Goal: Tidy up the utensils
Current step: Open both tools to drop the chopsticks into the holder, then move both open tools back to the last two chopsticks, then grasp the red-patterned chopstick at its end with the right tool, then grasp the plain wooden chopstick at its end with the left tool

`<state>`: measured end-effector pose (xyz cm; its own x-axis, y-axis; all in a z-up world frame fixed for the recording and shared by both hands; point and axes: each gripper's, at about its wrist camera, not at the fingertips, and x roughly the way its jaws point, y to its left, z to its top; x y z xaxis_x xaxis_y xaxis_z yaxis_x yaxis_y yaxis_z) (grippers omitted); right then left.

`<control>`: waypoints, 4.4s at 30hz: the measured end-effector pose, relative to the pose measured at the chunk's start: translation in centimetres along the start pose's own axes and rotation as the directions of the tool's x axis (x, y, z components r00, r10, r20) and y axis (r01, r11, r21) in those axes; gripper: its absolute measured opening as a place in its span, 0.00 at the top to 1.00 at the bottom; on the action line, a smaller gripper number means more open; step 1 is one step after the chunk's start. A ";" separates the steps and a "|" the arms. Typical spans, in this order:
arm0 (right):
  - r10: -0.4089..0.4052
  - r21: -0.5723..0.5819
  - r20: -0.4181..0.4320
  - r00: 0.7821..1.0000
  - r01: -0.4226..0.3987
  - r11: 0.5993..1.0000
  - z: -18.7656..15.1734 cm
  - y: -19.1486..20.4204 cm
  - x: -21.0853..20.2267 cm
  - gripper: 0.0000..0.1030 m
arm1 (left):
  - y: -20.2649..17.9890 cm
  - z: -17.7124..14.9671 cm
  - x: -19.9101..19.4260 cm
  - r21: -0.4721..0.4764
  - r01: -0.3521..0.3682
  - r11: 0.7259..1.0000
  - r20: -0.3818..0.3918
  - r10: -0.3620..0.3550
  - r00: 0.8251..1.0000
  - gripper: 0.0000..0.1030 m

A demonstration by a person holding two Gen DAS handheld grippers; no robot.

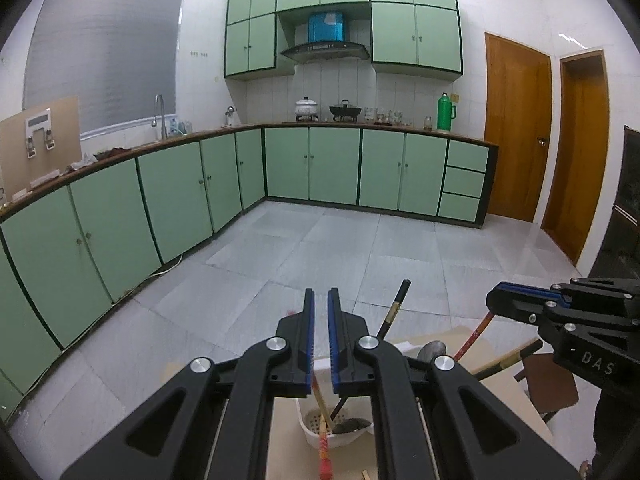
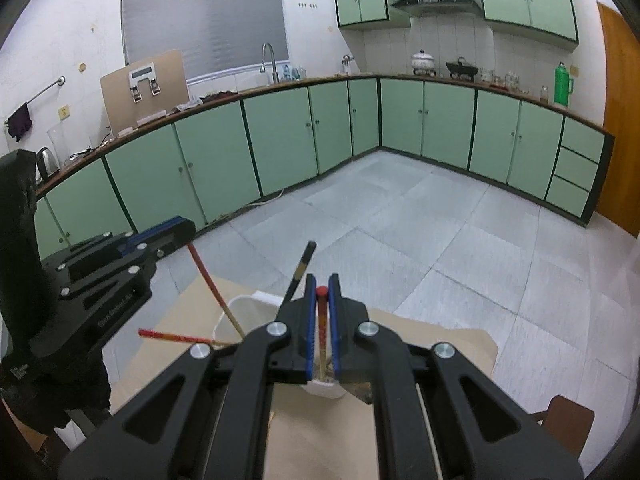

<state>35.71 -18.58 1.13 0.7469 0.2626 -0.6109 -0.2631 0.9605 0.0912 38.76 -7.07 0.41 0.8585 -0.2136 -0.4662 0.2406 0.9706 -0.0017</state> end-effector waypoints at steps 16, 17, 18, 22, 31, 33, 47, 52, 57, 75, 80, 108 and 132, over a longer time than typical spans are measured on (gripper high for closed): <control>-0.062 0.040 0.111 0.992 0.058 0.997 -2.9 -1.5 -6.9 0.36 | 1.9 -0.7 -7.4 -0.045 -0.026 0.999 0.075 0.029 0.997 0.51; -0.063 0.040 0.117 0.991 0.059 0.997 -3.5 -1.5 -7.6 0.32 | 1.9 -1.4 -8.1 -0.047 -0.026 0.999 0.076 0.030 0.997 0.48; -0.065 0.039 0.121 0.990 0.060 0.997 -4.0 -1.4 -8.1 0.30 | 1.9 -2.0 -8.7 -0.050 -0.027 0.998 0.075 0.031 0.997 0.46; -0.074 0.025 0.147 0.986 0.071 0.997 -7.3 -0.5 -10.3 0.12 | 1.8 -4.9 -10.8 -0.074 -0.022 0.997 0.058 0.027 0.998 0.37; -0.074 0.054 0.122 0.990 0.068 0.996 -14.6 1.4 -12.4 0.07 | 2.2 -13.5 -13.7 -0.102 -0.038 0.994 -0.067 0.031 0.997 0.25; -0.075 0.063 0.103 0.992 0.069 0.996 -16.1 1.8 -12.3 0.07 | 2.3 -15.5 -14.0 -0.102 -0.051 0.993 -0.108 0.040 0.993 0.24; -0.080 0.078 -0.160 0.984 0.093 0.993 -28.3 7.0 -6.7 0.07 | 3.2 -26.5 -13.8 -0.059 -0.123 0.991 -0.335 0.097 0.937 0.23; -0.089 0.016 -0.198 0.976 0.094 0.995 -30.4 9.1 -5.5 0.18 | 3.9 -27.8 -14.3 -0.045 -0.140 0.989 -0.354 0.115 0.928 0.23; -0.075 0.005 -0.234 0.969 0.078 0.997 -31.3 10.2 -4.5 0.32 | 4.3 -27.9 -14.7 -0.049 -0.142 0.989 -0.353 0.116 0.929 0.23; -0.086 -0.054 -0.243 0.966 0.076 0.996 -31.2 12.4 -3.2 0.54 | 4.8 -27.8 -14.7 -0.074 -0.145 0.987 -0.349 0.111 0.931 0.23; -0.078 -0.029 -0.237 0.968 0.073 0.997 -31.2 12.1 -3.3 0.71 | 4.2 -27.9 -14.6 -0.071 -0.144 0.987 -0.351 0.111 0.930 0.23; -0.097 0.131 -0.197 0.976 0.124 0.984 -32.4 4.6 -7.3 0.95 | -4.8 -29.4 -12.9 -0.070 -0.005 0.998 -0.375 -0.022 0.927 0.32; -0.088 0.139 -0.194 0.977 0.116 0.983 -32.8 4.2 -7.7 0.95 | -8.2 -30.8 -12.3 -0.039 -0.053 0.998 -0.387 0.034 0.922 0.86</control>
<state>8.78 -19.61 -19.59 0.6344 0.1539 -0.7575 -0.0871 0.9880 0.1277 12.28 -9.01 -21.15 0.6241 -0.1215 -0.7718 0.1770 0.9841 -0.0118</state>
